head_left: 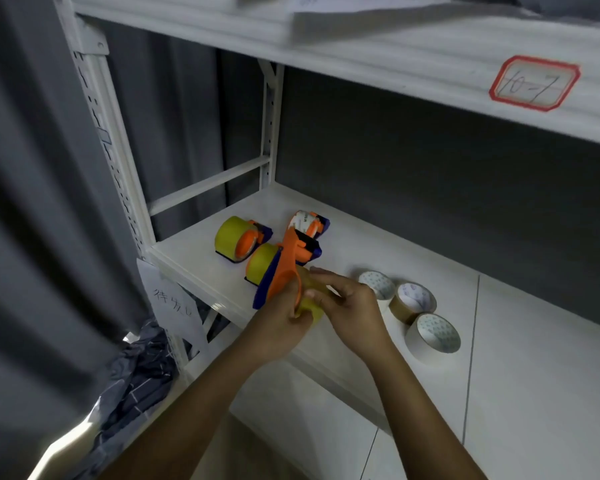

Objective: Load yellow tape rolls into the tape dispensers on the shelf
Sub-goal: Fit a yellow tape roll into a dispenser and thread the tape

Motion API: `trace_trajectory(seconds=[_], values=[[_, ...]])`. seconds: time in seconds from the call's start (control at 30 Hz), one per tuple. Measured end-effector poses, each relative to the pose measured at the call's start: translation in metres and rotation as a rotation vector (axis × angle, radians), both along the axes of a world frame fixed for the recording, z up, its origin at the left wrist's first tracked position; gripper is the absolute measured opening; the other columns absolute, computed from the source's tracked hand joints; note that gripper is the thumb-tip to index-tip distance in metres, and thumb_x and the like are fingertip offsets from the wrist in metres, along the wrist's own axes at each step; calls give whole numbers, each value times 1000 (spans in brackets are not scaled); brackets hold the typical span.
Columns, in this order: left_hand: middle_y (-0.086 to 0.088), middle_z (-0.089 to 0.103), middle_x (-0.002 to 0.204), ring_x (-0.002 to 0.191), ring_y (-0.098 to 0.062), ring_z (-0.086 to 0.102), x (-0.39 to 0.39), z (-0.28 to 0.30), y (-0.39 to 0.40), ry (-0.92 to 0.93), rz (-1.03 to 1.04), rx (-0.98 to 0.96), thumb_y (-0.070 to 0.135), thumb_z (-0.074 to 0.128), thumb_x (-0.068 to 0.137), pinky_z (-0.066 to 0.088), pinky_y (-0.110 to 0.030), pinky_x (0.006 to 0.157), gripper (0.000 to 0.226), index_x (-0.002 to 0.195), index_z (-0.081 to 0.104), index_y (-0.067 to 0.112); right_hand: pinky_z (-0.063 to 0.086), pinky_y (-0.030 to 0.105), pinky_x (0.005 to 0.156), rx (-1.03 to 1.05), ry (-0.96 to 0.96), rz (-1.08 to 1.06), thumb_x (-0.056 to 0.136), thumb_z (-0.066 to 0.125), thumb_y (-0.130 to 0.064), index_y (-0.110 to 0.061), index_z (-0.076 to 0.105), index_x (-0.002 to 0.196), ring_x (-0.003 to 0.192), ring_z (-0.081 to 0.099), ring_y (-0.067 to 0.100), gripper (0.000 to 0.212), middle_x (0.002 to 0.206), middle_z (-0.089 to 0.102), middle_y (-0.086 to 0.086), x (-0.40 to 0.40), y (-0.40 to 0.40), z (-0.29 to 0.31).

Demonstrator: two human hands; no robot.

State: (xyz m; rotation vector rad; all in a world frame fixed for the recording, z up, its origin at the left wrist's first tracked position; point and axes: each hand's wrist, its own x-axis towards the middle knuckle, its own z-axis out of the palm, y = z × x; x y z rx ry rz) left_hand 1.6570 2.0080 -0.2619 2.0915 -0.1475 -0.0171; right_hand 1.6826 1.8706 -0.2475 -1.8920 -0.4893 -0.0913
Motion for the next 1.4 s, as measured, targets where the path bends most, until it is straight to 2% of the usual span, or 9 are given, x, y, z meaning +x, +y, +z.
trace_trajectory(seconds=[0.13,0.3,0.4,0.63,0.7,0.8,0.97,1.23,1.4], values=[[-10,58,95,84,-21,60,-3,-8,0,65,-57,-123,11,48,90,51,-41,83,43,130,39,22,49,14,82,-105,-36,-81,84,69,-13,-31,73,97,94,60,-12,23,96,61,-36,-9,-2,-7],[-10,64,102,97,-22,62,-6,-22,-10,97,-63,-284,20,50,76,49,-38,86,46,122,52,16,50,31,63,-486,-168,-309,88,57,-18,-27,72,87,72,63,16,17,86,72,-4,-20,3,-14],[-13,62,115,109,-20,59,-4,-35,-15,110,-46,-323,4,50,88,48,-41,97,38,125,52,14,47,31,62,-669,-236,-313,88,50,-12,-18,68,86,75,61,20,19,84,68,2,-22,7,-24],[2,57,125,120,-11,52,1,-55,-11,125,-87,-307,9,53,92,42,-33,104,43,132,44,21,33,-3,67,-450,-198,-230,87,60,-8,-22,72,91,78,52,-3,19,90,72,-4,-25,0,-34],[4,55,127,121,-10,50,5,-58,-7,126,-121,-259,11,53,92,40,-32,105,44,134,42,22,38,3,68,-487,-144,-227,88,60,-13,-24,73,95,80,59,3,18,92,73,-4,-21,0,-32],[7,54,129,123,-9,49,7,-61,-2,130,-147,-207,13,54,92,40,-30,105,49,137,39,24,50,30,74,-628,-57,-265,89,55,-19,-26,72,98,84,65,20,20,94,73,0,-15,5,-28],[21,47,129,125,-2,41,7,-68,0,134,-120,-210,16,58,90,34,-25,104,56,135,33,38,37,23,63,-882,-157,-271,87,50,-13,-21,64,99,81,63,21,20,93,68,2,-14,17,-28],[38,40,118,117,8,39,7,-70,1,128,-87,-219,18,55,88,30,-13,95,51,114,35,57,36,23,63,-939,-218,-268,83,52,-12,-16,59,103,85,62,20,22,101,64,3,-14,24,-29],[16,47,134,130,-11,41,8,-70,0,148,-122,-189,17,55,92,34,-35,110,54,137,34,37,36,24,63,-990,-236,-270,85,52,-13,-12,55,103,86,63,22,18,103,63,5,-11,22,-28]])
